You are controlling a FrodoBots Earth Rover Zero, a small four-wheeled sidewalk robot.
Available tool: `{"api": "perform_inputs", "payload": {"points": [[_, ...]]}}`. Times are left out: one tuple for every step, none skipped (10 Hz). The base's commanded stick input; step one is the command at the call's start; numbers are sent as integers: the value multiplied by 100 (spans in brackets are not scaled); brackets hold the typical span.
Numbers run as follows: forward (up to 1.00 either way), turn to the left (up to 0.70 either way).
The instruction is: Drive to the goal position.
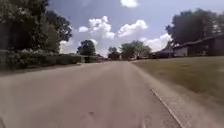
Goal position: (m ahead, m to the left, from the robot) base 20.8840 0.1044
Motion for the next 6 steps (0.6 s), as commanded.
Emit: {"api": "perform_inputs", "payload": {"points": [[70, 0], [70, 0], [70, 0], [70, 0], [70, 0], [70, 0]]}}
